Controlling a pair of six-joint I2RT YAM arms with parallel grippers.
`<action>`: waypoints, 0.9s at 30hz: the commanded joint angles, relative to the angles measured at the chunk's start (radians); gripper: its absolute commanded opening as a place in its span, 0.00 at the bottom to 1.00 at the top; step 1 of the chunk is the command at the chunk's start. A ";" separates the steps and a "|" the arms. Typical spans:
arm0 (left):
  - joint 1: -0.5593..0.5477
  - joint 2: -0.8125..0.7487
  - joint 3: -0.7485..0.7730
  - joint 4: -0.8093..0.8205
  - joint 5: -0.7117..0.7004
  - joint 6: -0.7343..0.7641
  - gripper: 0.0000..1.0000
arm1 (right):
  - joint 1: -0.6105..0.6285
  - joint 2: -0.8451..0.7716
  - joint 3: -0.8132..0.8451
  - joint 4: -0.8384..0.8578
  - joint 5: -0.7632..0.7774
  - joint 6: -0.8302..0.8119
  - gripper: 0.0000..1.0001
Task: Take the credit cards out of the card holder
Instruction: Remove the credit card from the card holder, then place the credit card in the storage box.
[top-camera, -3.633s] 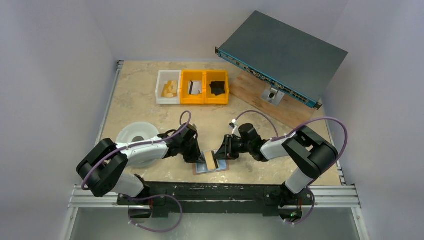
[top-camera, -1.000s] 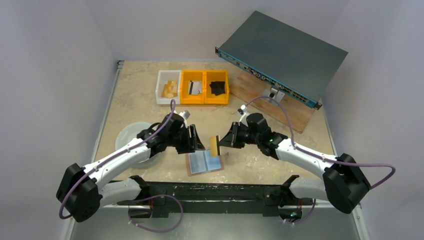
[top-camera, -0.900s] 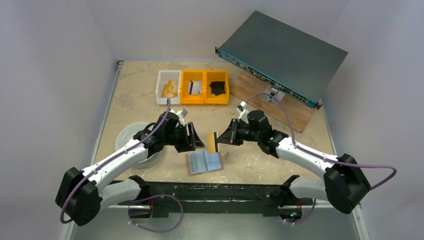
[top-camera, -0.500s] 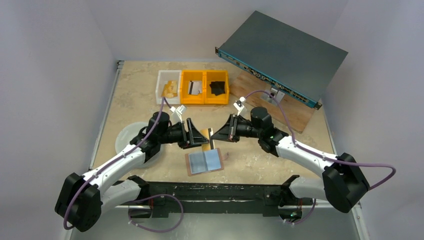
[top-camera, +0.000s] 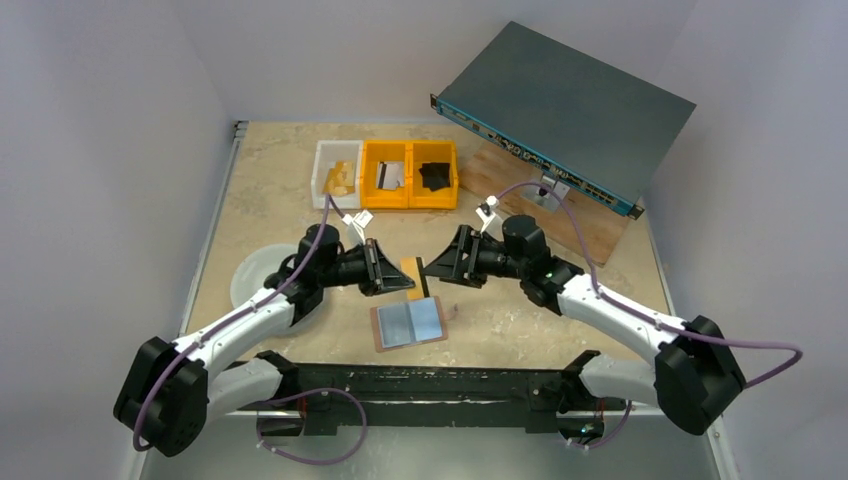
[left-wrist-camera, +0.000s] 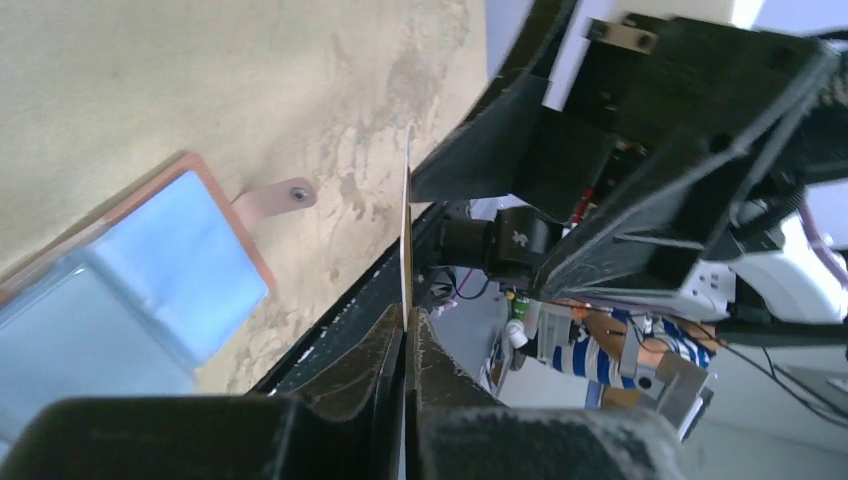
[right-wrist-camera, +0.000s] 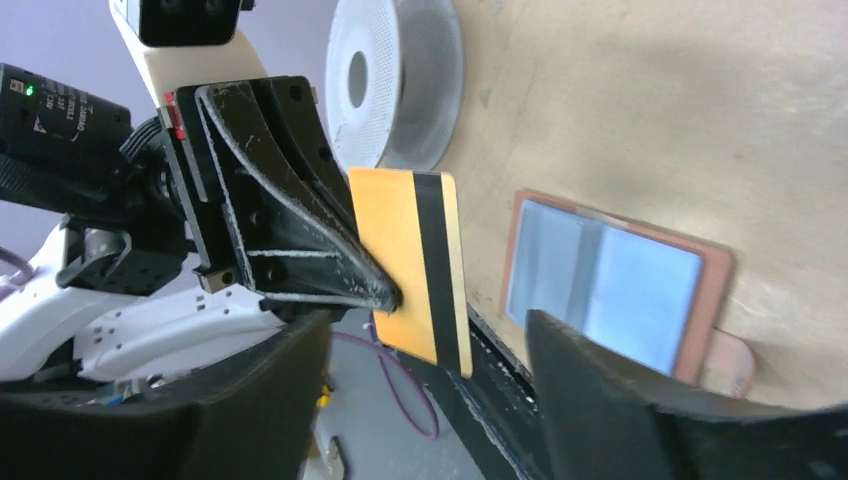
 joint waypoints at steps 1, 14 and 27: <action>0.002 -0.038 0.092 -0.192 -0.135 0.099 0.00 | 0.004 -0.109 0.079 -0.201 0.193 -0.124 0.80; 0.087 0.216 0.587 -0.631 -0.557 0.346 0.00 | 0.004 -0.238 0.114 -0.481 0.385 -0.221 0.97; 0.253 0.672 1.026 -0.598 -0.416 0.482 0.00 | 0.004 -0.274 0.122 -0.577 0.383 -0.296 0.96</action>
